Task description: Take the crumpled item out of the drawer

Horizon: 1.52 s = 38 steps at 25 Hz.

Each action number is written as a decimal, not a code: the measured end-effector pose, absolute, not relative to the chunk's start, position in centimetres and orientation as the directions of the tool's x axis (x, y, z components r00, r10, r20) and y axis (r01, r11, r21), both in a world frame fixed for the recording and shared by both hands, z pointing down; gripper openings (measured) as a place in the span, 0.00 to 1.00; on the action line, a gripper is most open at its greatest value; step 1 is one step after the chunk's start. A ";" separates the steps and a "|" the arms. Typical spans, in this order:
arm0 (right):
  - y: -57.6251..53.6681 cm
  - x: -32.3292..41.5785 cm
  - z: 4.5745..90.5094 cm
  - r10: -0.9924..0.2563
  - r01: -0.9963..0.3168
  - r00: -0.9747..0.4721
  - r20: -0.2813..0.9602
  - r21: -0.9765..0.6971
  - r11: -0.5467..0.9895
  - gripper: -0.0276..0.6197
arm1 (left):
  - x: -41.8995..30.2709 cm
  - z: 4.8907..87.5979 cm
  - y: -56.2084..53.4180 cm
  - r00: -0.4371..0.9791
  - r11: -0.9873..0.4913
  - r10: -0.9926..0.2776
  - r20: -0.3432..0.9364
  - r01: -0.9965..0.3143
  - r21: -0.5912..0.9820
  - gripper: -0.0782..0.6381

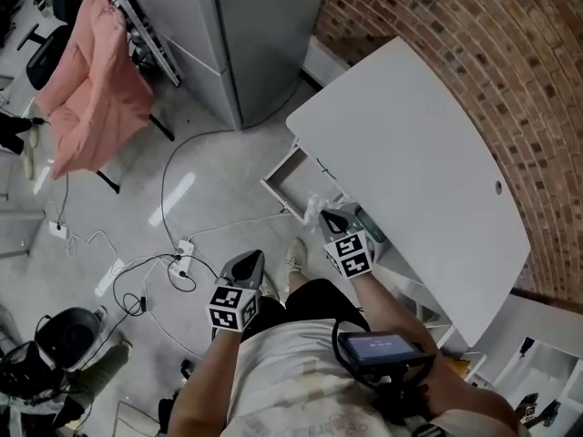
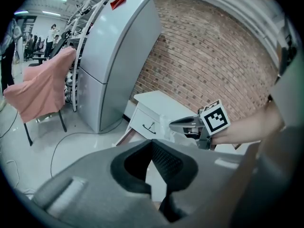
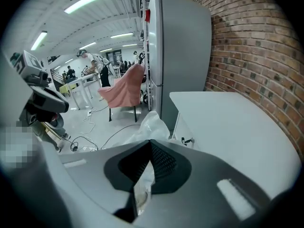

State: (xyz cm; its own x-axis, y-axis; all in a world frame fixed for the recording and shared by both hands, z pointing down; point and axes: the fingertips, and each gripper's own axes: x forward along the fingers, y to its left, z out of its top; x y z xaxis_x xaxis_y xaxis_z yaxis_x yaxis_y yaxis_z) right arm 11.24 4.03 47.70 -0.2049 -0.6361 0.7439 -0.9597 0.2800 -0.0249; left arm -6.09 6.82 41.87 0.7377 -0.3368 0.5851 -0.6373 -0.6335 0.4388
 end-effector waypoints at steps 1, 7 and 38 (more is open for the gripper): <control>4.1 11.3 47.2 -0.642 -0.960 -0.204 0.739 -0.024 0.277 0.06 | -6.1 41.5 6.6 0.740 -0.637 -0.341 0.580 -0.636 0.436 0.11; 4.2 12.2 43.8 -0.685 -0.967 -0.185 0.705 -0.004 0.256 0.06 | -6.4 39.1 5.7 0.753 -0.667 -0.351 0.557 -0.619 0.416 0.11; 5.4 16.1 27.6 -0.877 -0.971 -0.199 0.438 0.029 0.235 0.06 | -3.2 30.4 5.0 0.830 -0.784 -0.359 0.427 -0.516 0.346 0.11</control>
